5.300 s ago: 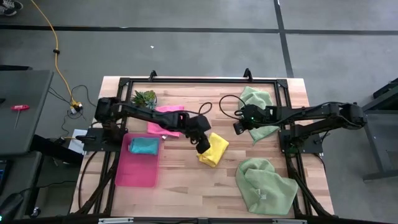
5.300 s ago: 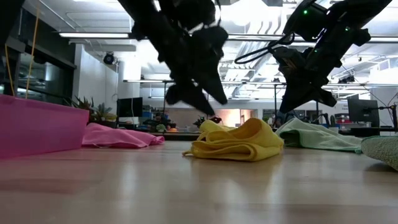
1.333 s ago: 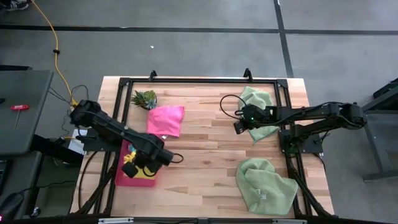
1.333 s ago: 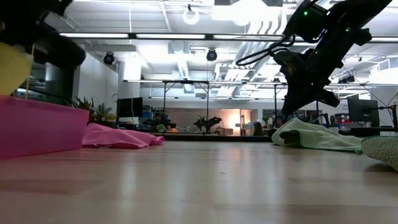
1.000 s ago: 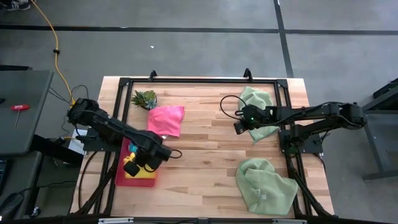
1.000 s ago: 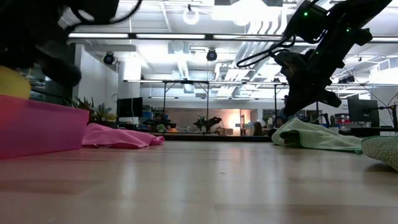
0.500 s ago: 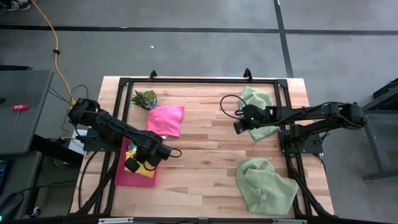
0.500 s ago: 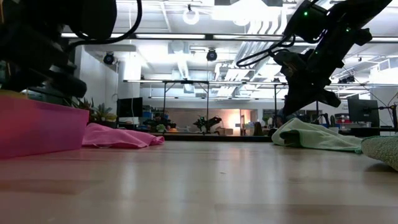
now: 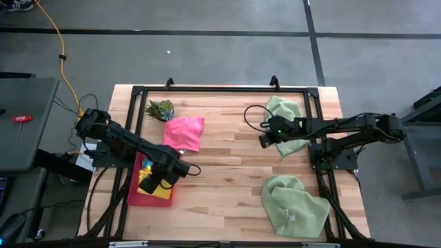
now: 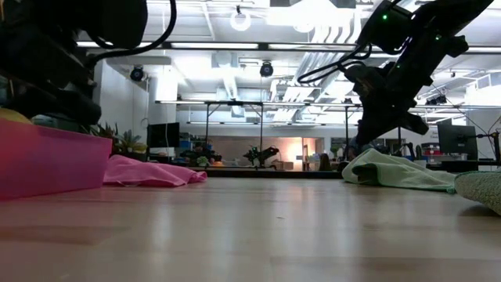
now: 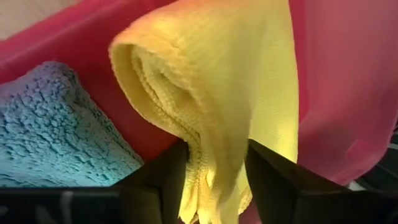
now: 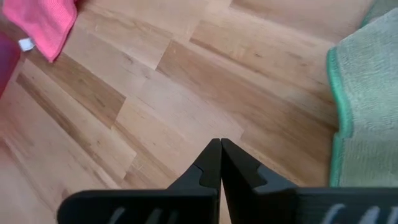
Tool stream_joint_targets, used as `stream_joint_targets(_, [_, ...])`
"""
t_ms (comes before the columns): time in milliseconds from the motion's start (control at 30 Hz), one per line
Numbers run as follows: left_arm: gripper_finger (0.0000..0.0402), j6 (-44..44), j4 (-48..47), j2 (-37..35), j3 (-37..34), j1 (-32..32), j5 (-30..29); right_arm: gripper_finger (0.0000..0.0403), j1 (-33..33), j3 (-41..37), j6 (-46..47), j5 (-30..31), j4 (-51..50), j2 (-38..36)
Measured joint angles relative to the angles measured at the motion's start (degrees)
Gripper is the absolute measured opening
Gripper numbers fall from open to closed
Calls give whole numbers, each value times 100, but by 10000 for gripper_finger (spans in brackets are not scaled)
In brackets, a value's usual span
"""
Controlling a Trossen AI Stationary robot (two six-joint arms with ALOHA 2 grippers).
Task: Fold microfiber towels
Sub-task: Put the yellow microfiber towel into the red bin
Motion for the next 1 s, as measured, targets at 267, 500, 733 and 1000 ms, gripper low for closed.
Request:
stream_joint_targets(267, [191,-595,149,0,2,187,-355,2,-2,0,0,153,0,0])
stream_joint_targets(500, [196,-580,19,0,46,561,-423,2,-2,0,0,152,0,0])
stream_joint_targets(733, [195,55,-581,-7,470,857,-538,2,0,0,0,152,-2,0])
stream_joint_targets(1000, [122,643,-630,-333,562,1080,-1129,2,0,0,0,150,-4,0])
